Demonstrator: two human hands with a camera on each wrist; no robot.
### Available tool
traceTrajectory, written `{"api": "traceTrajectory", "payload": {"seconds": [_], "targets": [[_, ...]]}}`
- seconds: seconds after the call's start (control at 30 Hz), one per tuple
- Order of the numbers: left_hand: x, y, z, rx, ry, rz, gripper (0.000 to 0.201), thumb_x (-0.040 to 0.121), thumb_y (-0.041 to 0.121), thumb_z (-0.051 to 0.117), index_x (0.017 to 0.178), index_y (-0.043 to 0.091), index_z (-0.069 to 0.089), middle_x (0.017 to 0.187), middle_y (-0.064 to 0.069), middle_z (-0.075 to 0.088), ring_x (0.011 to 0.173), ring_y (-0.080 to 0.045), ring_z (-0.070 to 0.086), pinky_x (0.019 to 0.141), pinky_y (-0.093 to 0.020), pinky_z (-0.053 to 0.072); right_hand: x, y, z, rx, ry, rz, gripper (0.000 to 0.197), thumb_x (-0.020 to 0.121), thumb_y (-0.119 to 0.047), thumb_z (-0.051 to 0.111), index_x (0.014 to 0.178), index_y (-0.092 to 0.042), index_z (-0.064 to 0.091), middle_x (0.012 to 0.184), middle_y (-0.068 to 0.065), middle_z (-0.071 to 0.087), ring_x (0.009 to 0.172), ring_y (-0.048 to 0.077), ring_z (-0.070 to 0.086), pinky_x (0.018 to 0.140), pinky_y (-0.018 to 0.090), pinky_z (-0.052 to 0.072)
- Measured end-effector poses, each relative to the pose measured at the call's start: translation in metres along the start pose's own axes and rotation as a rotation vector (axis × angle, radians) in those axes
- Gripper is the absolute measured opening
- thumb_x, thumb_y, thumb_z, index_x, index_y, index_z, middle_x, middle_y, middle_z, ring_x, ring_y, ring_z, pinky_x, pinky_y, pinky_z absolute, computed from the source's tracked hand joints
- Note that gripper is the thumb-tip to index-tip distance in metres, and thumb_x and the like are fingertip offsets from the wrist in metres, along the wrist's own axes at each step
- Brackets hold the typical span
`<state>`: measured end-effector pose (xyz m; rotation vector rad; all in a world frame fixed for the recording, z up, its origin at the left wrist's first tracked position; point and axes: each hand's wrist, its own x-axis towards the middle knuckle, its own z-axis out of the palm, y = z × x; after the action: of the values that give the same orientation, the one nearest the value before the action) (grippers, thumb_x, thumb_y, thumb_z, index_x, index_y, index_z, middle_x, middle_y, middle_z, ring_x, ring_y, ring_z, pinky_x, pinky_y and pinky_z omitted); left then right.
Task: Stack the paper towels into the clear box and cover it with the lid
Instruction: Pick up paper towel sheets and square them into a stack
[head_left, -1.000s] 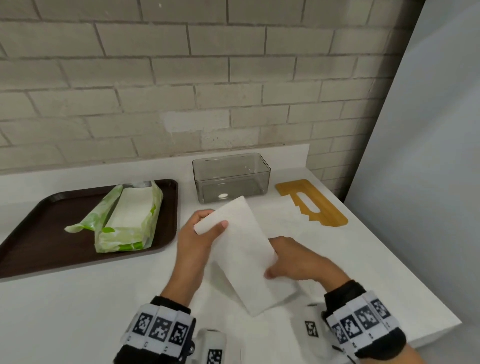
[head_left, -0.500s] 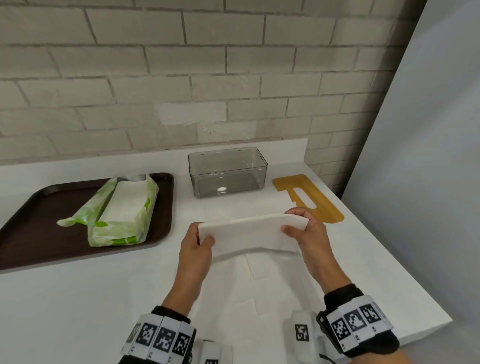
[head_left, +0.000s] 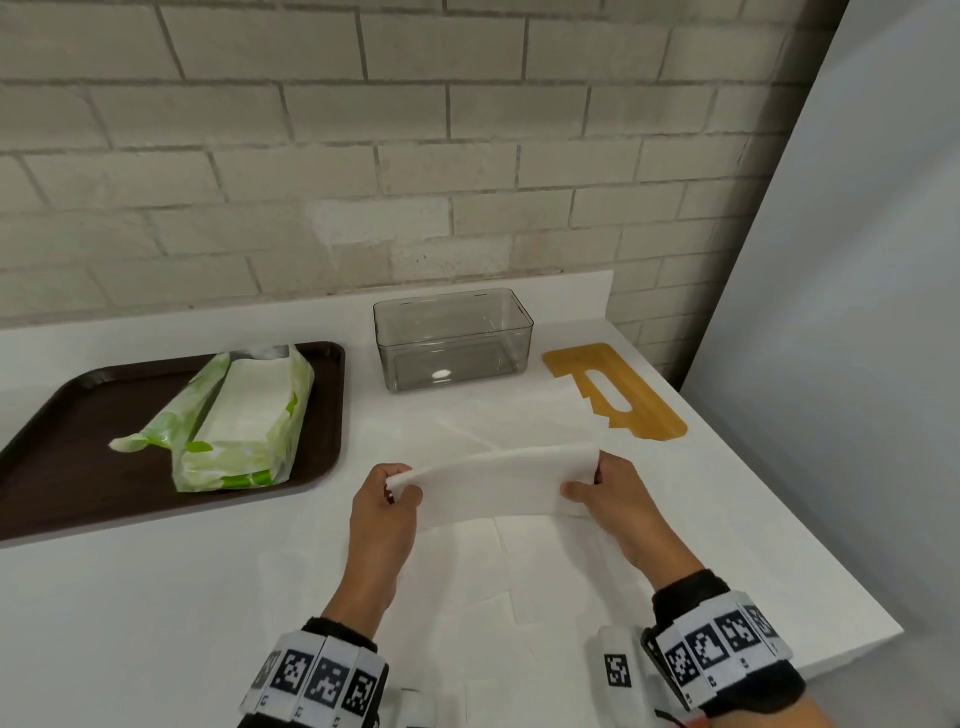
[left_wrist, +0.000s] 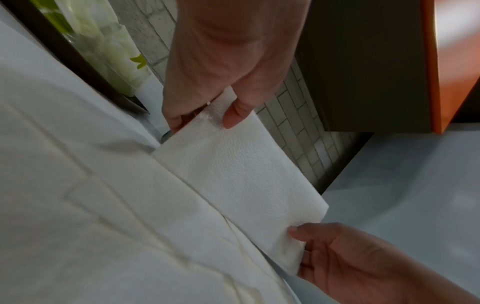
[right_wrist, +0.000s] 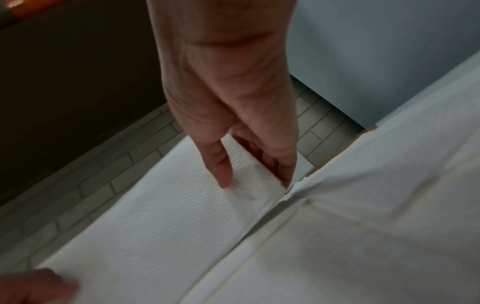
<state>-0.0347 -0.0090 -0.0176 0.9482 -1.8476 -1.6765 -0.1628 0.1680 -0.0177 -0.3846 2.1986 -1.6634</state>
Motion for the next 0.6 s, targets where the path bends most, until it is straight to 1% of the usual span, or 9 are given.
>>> {"api": "traceTrajectory", "payload": {"seconds": [0.1, 0.13, 0.2, 0.27, 0.33, 0.4, 0.47, 0.53, 0.6], "targets": [[0.002, -0.002, -0.014, 0.109, -0.054, 0.006, 0.019, 0.087, -0.002, 0.054, 0.083, 0.016, 0.057, 0.080, -0.002, 0.058, 0.067, -0.014, 0.050, 0.058, -0.023, 0.039, 0.006, -0.016, -0.010, -0.016, 0.009, -0.060, 0.017, 0.086, -0.004, 0.062, 0.098, -0.017, 0.061, 0.101, -0.002, 0.064, 0.090, 0.014, 0.061, 0.069, 0.018, 0.046], [0.002, 0.000, -0.020, 0.147, -0.104, 0.008, 0.018, 0.085, -0.003, 0.056, 0.083, 0.015, 0.058, 0.079, -0.003, 0.060, 0.066, -0.014, 0.053, 0.059, -0.024, 0.042, 0.009, -0.024, -0.015, 0.019, 0.001, -0.095, 0.013, 0.086, -0.004, 0.062, 0.093, -0.015, 0.062, 0.100, 0.001, 0.066, 0.090, 0.017, 0.063, 0.069, 0.020, 0.047], [0.003, 0.005, -0.028, 0.274, -0.267, 0.010, 0.018, 0.081, -0.002, 0.062, 0.085, 0.015, 0.060, 0.084, -0.004, 0.065, 0.071, -0.017, 0.059, 0.068, -0.029, 0.048, 0.016, -0.043, -0.021, 0.030, -0.039, -0.170, 0.012, 0.086, -0.004, 0.063, 0.088, -0.015, 0.063, 0.102, 0.007, 0.066, 0.085, 0.019, 0.063, 0.061, 0.019, 0.048], [-0.001, 0.012, -0.029, 0.498, -0.428, 0.030, 0.020, 0.081, 0.006, 0.067, 0.086, 0.023, 0.057, 0.088, 0.002, 0.062, 0.082, -0.018, 0.059, 0.071, -0.021, 0.045, 0.021, -0.060, -0.022, -0.051, -0.107, -0.229, 0.013, 0.085, -0.005, 0.064, 0.086, -0.018, 0.064, 0.104, 0.011, 0.063, 0.080, 0.017, 0.059, 0.051, 0.018, 0.045], [-0.009, 0.024, -0.023, 0.596, -0.492, 0.074, 0.027, 0.084, 0.018, 0.069, 0.084, 0.035, 0.049, 0.086, 0.015, 0.054, 0.082, -0.005, 0.053, 0.069, -0.008, 0.041, 0.025, -0.073, -0.019, -0.126, -0.181, -0.265, 0.015, 0.084, -0.005, 0.066, 0.083, -0.020, 0.064, 0.099, 0.007, 0.063, 0.079, 0.013, 0.055, 0.048, 0.018, 0.042], [-0.012, 0.034, -0.014, 0.540, -0.499, 0.111, 0.021, 0.084, 0.031, 0.069, 0.094, 0.039, 0.052, 0.095, 0.019, 0.058, 0.089, -0.001, 0.056, 0.078, -0.015, 0.047, 0.025, -0.086, -0.016, -0.171, -0.268, -0.281, 0.018, 0.084, -0.005, 0.066, 0.079, -0.023, 0.064, 0.090, -0.004, 0.063, 0.077, 0.008, 0.054, 0.049, 0.017, 0.042], [-0.017, 0.041, -0.004, 0.399, -0.468, 0.108, 0.018, 0.085, 0.038, 0.065, 0.100, 0.040, 0.055, 0.099, 0.018, 0.064, 0.090, -0.004, 0.062, 0.072, -0.018, 0.050, 0.024, -0.095, -0.010, -0.220, -0.370, -0.296, 0.021, 0.085, -0.004, 0.064, 0.077, -0.023, 0.063, 0.084, -0.009, 0.062, 0.071, 0.005, 0.054, 0.049, 0.018, 0.041], [-0.021, 0.044, 0.002, 0.277, -0.410, 0.072, 0.011, 0.086, 0.038, 0.063, 0.096, 0.039, 0.058, 0.097, 0.015, 0.068, 0.087, -0.007, 0.066, 0.069, -0.019, 0.051, 0.024, -0.102, -0.003, -0.250, -0.451, -0.311, 0.020, 0.086, -0.005, 0.063, 0.077, -0.023, 0.064, 0.081, -0.008, 0.063, 0.067, 0.005, 0.056, 0.048, 0.018, 0.042], [-0.021, 0.043, 0.004, 0.175, -0.343, 0.030, 0.013, 0.086, 0.036, 0.064, 0.097, 0.030, 0.063, 0.095, 0.007, 0.072, 0.084, -0.012, 0.069, 0.069, -0.023, 0.053, 0.033, -0.106, 0.001, -0.203, -0.443, -0.301, 0.018, 0.088, -0.008, 0.062, 0.079, -0.023, 0.065, 0.077, -0.007, 0.062, 0.065, 0.008, 0.056, 0.049, 0.019, 0.045]]}}
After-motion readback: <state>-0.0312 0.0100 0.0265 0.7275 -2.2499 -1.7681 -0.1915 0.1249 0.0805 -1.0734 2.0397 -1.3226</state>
